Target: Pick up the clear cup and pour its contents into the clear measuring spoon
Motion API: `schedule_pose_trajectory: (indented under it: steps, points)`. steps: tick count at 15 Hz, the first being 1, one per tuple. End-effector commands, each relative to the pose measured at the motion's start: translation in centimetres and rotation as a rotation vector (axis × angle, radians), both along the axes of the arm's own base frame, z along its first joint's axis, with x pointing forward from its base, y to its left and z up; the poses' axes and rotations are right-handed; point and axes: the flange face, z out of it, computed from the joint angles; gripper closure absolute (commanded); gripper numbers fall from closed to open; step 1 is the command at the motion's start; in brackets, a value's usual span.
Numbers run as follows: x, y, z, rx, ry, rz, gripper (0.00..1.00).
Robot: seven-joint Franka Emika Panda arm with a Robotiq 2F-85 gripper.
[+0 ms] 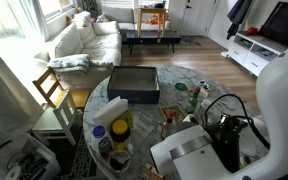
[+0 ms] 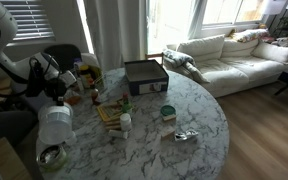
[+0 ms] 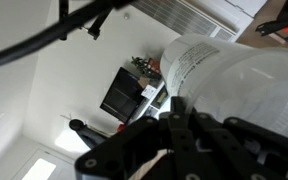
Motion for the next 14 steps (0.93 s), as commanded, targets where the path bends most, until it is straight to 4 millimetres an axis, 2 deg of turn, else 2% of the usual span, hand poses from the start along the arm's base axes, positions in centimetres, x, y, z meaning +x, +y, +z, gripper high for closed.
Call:
schedule_pose_trajectory:
  steps: [1, 3, 6, 11, 14]
  points:
    - [-0.4, 0.0, 3.8, 0.181, -0.032, -0.051, 0.99]
    - [-0.1, 0.4, 5.4, 0.276, -0.065, -0.070, 0.99]
    - [0.4, 1.3, 6.6, 0.426, -0.111, -0.089, 0.99]
    - [1.1, 3.8, 6.0, 0.683, -0.211, -0.131, 0.99]
    - [1.3, 4.4, 6.1, 0.831, -0.289, -0.147, 0.99]
